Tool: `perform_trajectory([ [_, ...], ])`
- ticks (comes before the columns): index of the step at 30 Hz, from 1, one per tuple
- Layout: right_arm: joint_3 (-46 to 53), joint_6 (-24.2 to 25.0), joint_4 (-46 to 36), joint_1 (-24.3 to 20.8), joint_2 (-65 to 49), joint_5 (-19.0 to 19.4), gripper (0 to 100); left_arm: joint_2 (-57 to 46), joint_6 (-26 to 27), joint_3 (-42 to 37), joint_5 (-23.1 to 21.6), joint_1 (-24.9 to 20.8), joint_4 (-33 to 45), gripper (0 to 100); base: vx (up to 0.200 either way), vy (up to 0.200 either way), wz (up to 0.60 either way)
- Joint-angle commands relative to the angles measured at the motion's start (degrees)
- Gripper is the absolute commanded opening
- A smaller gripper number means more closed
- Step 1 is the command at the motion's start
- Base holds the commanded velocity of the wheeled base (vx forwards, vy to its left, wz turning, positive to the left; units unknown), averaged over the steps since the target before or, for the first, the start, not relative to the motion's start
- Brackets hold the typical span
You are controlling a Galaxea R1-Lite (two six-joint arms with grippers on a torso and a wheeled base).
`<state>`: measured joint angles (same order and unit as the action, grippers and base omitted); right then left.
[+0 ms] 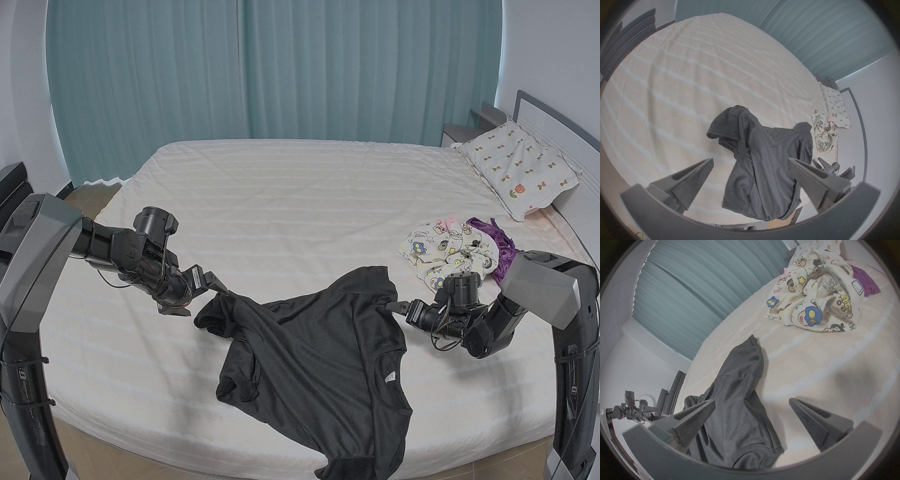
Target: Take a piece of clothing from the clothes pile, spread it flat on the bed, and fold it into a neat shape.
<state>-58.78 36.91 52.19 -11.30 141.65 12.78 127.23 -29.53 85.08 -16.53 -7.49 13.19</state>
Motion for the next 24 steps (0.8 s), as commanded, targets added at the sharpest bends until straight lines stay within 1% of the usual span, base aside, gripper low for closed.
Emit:
perform_trajectory([
  [1, -1.6, -0.35, -0.42, -0.39, 2.49, 0.06, 100, -0.32, -0.27, 0.26, 0.09, 0.01, -0.27, 100, 0.0, 0.0, 0.0],
  [4, -3.27, -0.97, -2.0, -1.0, 3.8, 0.06, 100, -0.67, -0.27, -0.09, 0.09, 0.01, -0.18, 100, 0.0, 0.0, 0.0],
  [5, -3.36, -1.05, -2.09, -1.09, 3.8, 0.06, 0, -0.67, -0.27, -0.09, 0.18, 0.01, -0.18, 100, 0.0, 0.0, 0.0],
  [7, -4.5, -2.9, -4.29, -1.62, 5.12, -0.03, 0, -1.37, -0.45, -0.97, 0.09, 0.01, 0.08, 100, 0.0, 0.0, 0.0],
  [10, -5.55, -3.6, -4.38, -1.71, 5.21, -0.47, 0, -2.43, -0.45, -3.69, 0.09, 0.01, -0.18, 100, 0.0, 0.0, 0.0],
  [14, -7.57, -3.51, -4.55, 0.31, 4.6, -2.32, 0, -4.45, -0.45, -8.88, 0.01, 0.01, -0.53, 100, 0.0, 0.0, 0.0],
  [17, -7.93, -3.78, -3.94, 1.54, 4.33, -2.93, 0, -5.07, -0.45, -10.81, 0.09, 0.01, -0.97, 100, 0.0, 0.0, 0.0],
  [19, -9.33, -3.87, -2.71, 3.83, 2.84, -3.02, 0, -5.94, -0.36, -14.85, 0.09, 0.01, -3.43, 100, 0.0, 0.0, 0.0],
  [24, -11.71, -4.39, -0.42, 6.12, 1.78, -3.64, 0, -6.21, -0.18, -21.62, 0.18, -0.34, -9.85, 100, 0.0, 0.0, 0.0],
])
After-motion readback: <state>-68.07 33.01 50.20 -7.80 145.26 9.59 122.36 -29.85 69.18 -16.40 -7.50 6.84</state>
